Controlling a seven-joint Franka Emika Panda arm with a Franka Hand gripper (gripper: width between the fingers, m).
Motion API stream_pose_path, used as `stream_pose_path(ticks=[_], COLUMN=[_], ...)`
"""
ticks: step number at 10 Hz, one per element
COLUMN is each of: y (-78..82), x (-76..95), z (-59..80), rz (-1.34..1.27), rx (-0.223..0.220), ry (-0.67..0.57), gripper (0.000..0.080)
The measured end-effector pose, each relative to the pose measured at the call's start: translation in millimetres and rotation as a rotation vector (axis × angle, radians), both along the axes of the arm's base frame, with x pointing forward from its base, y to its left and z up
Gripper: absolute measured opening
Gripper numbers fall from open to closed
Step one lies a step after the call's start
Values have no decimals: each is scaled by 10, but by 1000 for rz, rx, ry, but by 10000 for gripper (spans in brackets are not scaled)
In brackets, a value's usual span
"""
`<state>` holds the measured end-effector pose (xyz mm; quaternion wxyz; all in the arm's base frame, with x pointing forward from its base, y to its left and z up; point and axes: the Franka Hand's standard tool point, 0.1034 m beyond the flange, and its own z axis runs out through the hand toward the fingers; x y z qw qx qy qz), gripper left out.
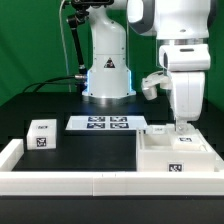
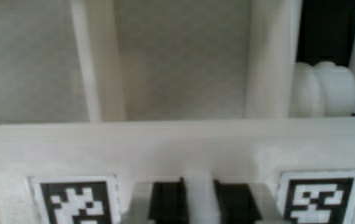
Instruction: Assemble cabinet
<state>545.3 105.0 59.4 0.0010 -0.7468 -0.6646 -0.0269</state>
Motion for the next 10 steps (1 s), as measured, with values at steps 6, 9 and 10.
stream_pose_path(ticks=[6,9,10], y=[-13,-19,-20], x=[207,339,346], z=[-2,-4,-6], rz=[15,21,21], rx=[-6,-3,-3], ry=[14,8,10], gripper=[69,69,69])
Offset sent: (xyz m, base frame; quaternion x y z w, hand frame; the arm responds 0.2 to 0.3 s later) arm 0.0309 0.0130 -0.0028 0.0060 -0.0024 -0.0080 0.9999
